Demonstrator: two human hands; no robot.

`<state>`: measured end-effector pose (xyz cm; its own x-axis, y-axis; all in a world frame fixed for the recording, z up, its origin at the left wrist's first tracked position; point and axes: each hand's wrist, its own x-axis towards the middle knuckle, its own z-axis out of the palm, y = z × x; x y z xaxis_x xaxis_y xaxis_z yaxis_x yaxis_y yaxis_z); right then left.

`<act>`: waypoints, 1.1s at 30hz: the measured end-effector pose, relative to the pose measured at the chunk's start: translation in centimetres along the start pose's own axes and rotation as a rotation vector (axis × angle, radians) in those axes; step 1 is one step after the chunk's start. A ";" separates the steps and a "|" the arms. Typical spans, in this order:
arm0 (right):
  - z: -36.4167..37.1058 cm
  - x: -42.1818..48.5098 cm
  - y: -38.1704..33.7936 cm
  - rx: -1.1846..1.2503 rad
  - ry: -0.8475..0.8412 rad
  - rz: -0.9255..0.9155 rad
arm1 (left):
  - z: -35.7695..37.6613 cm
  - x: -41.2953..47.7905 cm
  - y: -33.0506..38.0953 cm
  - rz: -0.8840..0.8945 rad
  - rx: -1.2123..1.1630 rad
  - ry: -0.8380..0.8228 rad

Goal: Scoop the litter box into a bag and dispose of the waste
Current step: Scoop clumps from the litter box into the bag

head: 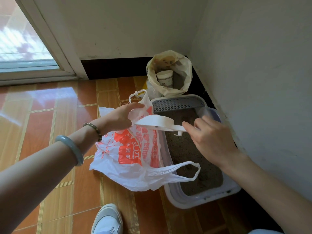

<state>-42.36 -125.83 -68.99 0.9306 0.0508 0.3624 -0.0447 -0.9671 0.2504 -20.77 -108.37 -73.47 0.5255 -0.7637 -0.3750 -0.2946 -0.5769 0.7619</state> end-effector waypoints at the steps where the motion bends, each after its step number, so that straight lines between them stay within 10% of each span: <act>1: 0.2 -0.1 0.0 0.015 -0.007 0.001 | 0.0 0.1 -0.1 0.000 -0.001 -0.003; 12: -0.4 -0.1 1.2 0.220 -0.165 0.258 | 0.0 0.2 -0.3 -0.018 0.024 -0.013; 21: 3.8 -3.8 4.5 0.209 -0.944 0.647 | 0.7 0.6 -0.3 -0.058 0.012 -0.048; 33: 12.3 -3.5 2.9 0.268 -1.008 0.819 | 1.5 1.7 -0.1 -0.037 0.059 0.000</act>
<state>-41.25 -131.85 -80.59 0.5352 -0.6602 -0.5270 -0.7540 -0.6546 0.0543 -21.07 -110.03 -74.93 0.5370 -0.7416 -0.4022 -0.3218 -0.6207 0.7150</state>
